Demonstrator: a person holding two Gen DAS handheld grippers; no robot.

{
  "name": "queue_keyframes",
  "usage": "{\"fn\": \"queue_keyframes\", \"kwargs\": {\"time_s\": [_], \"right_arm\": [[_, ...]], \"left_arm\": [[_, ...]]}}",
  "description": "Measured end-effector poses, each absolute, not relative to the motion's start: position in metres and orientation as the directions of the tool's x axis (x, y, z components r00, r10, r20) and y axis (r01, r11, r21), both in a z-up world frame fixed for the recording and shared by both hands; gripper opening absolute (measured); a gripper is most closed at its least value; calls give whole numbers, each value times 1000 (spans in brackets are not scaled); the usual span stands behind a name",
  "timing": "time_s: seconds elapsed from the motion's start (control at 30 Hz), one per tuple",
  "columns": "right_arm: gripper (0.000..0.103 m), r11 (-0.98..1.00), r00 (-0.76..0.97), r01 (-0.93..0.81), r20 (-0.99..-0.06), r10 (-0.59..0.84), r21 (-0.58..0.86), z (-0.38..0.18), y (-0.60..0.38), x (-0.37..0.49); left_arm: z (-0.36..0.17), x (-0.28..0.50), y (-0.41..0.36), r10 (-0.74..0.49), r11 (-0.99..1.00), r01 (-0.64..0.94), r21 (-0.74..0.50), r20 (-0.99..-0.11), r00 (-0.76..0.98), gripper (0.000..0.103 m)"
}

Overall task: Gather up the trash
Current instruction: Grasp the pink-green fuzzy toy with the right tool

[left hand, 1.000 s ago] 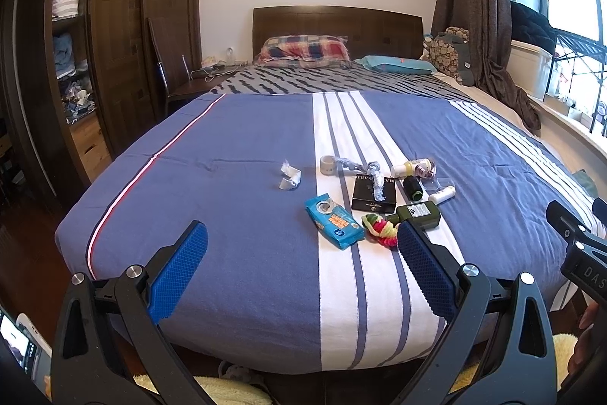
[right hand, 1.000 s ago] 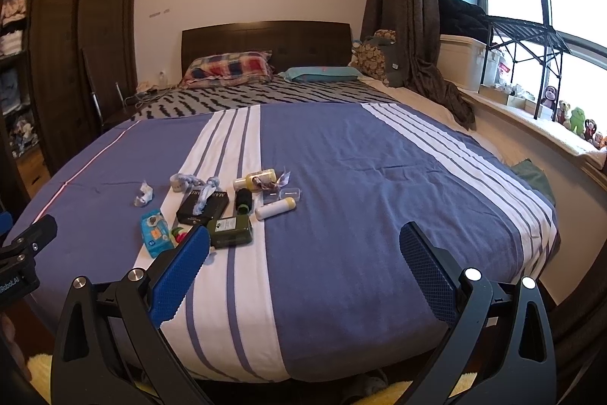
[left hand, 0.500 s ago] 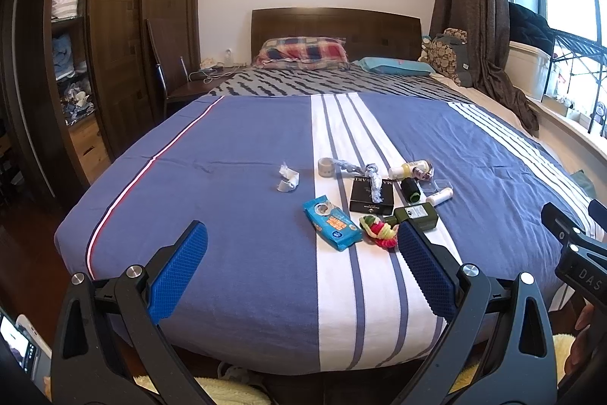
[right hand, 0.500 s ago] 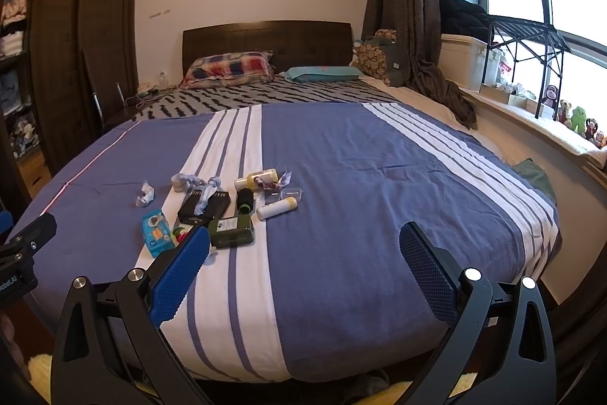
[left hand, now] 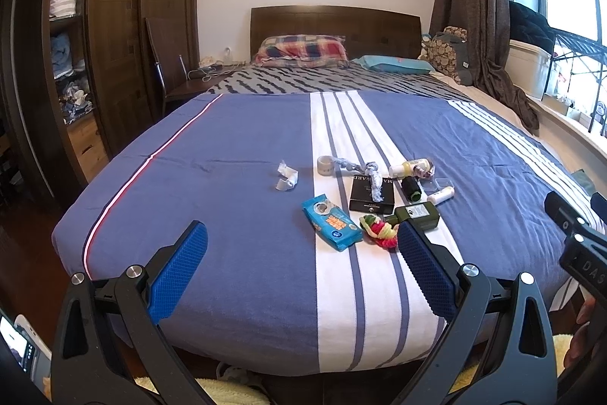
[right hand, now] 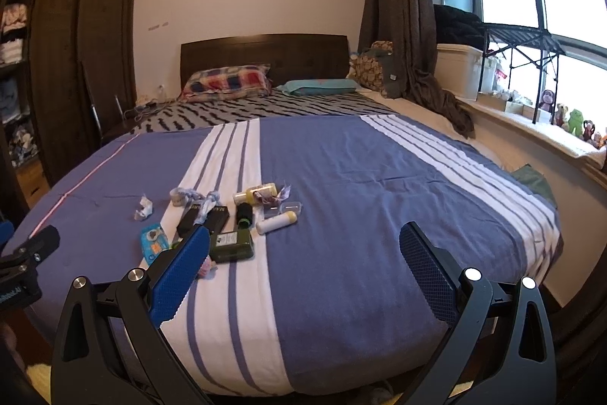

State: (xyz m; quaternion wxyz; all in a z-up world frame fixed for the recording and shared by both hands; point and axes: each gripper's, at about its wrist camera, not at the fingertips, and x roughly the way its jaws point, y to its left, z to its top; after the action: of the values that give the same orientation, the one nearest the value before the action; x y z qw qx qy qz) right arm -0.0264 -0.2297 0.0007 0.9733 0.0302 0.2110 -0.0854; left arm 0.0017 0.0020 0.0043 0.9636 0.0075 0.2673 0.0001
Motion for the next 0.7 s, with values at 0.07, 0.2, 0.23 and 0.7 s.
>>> {"fn": "queue_keyframes", "kwargs": {"time_s": [0.07, 0.2, 0.23, 0.7], "right_arm": [[100, 981, 893, 191, -413, -178, -9, -2, -227, -23], [100, 984, 875, 179, -455, -164, -10, -13, -228, -11], [100, 985, 866, 173, -474, -157, -9, -18, -229, -6], [100, 994, 759, 99, -650, -41, 53, -89, -220, 58]], "left_arm": [[0, 6, 2, 7, 1000, 2, 17, -524, 852, 95], [-13, 18, 3, 17, 1000, -1, 28, -552, 833, 95], [-19, 22, 3, 17, 1000, 0, 30, -563, 826, 95], [-87, 85, 32, 35, 999, -27, 22, -698, 715, 95]]}}
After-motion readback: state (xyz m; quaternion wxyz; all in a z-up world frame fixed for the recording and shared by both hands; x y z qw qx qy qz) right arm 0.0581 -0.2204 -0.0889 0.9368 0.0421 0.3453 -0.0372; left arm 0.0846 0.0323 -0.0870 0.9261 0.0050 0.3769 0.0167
